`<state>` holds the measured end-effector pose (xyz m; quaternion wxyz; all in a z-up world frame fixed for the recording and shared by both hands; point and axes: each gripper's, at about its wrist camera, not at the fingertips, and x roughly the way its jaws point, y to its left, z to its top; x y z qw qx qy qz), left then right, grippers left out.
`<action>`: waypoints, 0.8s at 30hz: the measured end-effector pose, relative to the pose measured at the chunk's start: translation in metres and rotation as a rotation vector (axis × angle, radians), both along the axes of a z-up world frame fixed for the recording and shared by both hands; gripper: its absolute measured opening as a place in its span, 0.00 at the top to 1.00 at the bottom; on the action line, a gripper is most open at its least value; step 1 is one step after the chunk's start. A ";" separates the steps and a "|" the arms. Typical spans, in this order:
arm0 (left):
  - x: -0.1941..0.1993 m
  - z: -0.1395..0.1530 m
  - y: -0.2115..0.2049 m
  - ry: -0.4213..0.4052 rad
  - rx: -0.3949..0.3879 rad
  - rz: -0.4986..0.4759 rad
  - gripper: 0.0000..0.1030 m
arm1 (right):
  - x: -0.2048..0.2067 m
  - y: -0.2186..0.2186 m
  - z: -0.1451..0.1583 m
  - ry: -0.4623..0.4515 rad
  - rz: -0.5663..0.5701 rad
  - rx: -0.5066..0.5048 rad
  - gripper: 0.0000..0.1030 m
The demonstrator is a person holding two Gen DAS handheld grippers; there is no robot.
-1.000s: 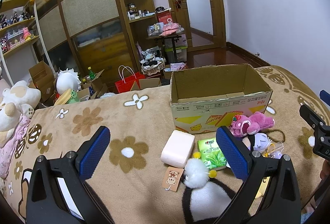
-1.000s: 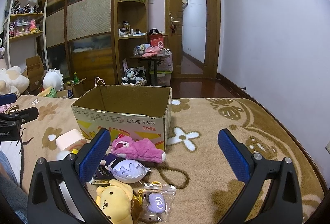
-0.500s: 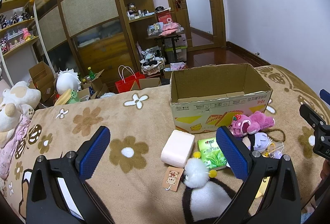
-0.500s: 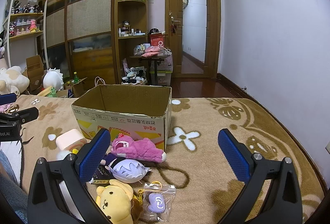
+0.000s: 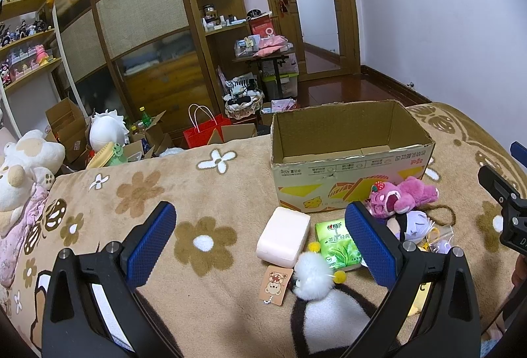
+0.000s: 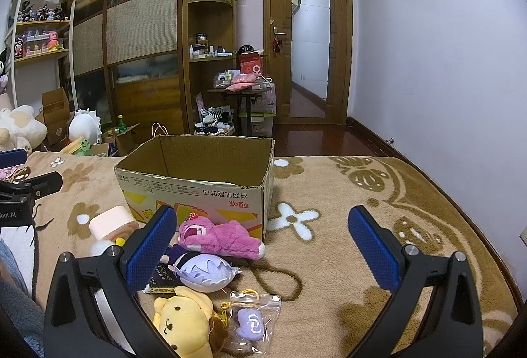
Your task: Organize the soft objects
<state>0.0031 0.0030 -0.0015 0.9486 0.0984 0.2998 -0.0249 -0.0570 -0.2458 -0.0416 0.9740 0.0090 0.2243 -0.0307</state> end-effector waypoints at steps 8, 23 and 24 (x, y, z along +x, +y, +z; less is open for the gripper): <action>0.000 0.000 0.000 0.000 0.001 0.001 0.01 | 0.001 -0.001 0.000 0.000 0.000 0.001 0.00; 0.000 -0.001 0.000 0.003 0.002 0.000 0.01 | 0.001 0.000 -0.001 0.002 0.000 0.000 0.00; 0.001 -0.001 0.000 0.007 -0.001 -0.003 0.01 | 0.001 0.000 -0.001 0.002 0.000 0.000 0.00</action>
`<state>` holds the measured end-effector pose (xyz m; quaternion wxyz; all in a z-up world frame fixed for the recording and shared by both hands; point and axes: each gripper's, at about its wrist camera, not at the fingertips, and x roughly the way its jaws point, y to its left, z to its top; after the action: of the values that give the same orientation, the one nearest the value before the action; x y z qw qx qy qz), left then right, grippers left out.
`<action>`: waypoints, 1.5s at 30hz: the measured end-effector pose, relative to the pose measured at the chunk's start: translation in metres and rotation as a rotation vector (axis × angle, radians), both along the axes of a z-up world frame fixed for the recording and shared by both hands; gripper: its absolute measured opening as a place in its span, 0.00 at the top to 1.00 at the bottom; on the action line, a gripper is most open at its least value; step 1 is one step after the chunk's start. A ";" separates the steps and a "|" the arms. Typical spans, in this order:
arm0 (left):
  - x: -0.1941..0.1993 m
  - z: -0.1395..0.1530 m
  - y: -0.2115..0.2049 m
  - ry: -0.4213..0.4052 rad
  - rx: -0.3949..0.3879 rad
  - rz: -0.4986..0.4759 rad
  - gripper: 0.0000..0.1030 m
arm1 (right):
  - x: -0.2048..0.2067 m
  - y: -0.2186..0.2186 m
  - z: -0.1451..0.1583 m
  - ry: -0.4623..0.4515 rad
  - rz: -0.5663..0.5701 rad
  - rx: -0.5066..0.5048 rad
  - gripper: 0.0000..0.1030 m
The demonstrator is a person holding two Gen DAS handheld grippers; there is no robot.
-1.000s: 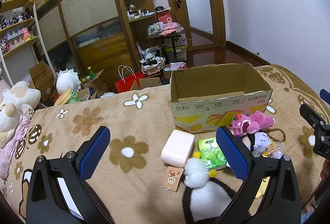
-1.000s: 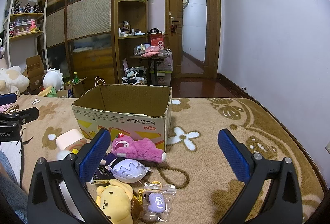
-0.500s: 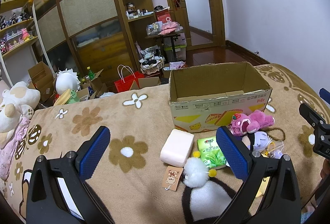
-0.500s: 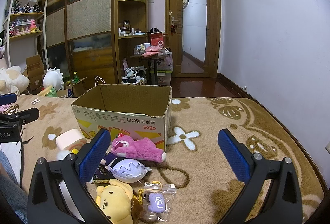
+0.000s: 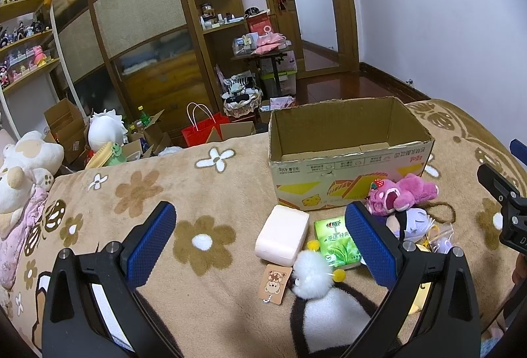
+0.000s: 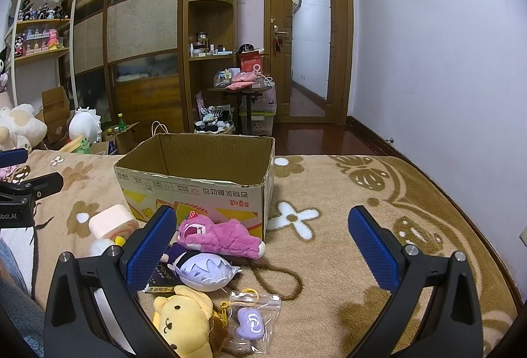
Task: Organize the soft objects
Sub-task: 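Grasp the white foam block with the left tool while the right tool grasps the pink plush bear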
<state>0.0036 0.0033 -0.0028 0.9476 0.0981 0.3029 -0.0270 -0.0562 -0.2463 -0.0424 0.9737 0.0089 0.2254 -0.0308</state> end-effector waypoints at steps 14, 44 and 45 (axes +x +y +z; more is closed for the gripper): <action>0.038 -0.004 0.009 0.113 -0.056 0.005 0.01 | 0.013 0.007 -0.011 0.007 -0.001 0.032 0.00; 0.135 -0.111 -0.004 0.551 -0.026 0.008 0.01 | 0.107 0.015 -0.089 0.283 0.098 0.143 0.00; 0.137 -0.114 -0.004 0.560 -0.028 0.010 0.01 | 0.110 0.016 -0.092 0.296 0.102 0.144 0.00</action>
<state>0.1402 -0.0003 -0.1168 0.8284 0.0724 0.5530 -0.0524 0.0536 -0.2301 -0.1341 0.9270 0.0624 0.3683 0.0340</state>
